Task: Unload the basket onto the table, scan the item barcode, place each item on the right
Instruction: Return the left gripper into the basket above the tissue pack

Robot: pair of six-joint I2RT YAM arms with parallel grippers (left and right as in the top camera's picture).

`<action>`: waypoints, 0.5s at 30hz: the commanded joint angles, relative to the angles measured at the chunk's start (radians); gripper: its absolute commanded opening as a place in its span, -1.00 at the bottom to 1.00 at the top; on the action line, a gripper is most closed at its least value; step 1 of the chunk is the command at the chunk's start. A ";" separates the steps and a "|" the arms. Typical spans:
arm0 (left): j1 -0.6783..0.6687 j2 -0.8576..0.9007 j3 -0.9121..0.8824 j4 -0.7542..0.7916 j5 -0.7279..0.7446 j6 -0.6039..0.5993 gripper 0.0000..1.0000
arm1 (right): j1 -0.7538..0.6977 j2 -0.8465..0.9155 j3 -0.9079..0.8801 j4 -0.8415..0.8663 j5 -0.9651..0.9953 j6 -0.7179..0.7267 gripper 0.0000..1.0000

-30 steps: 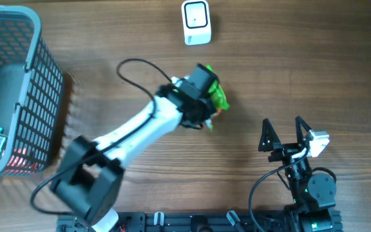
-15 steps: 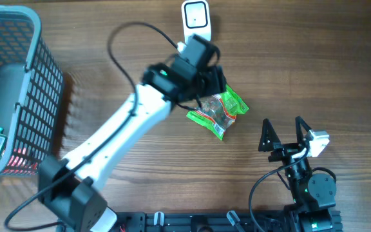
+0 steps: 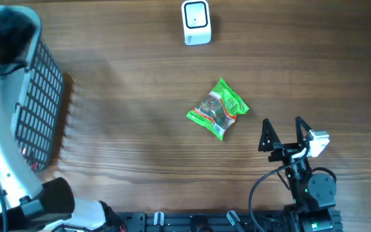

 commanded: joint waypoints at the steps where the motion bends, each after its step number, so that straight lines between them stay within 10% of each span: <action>1: 0.179 -0.005 0.013 -0.008 -0.014 0.024 1.00 | -0.004 -0.003 -0.001 0.006 0.008 0.001 1.00; 15: 0.402 -0.003 -0.421 0.133 -0.065 0.084 1.00 | -0.004 -0.003 -0.001 0.006 0.008 0.001 0.99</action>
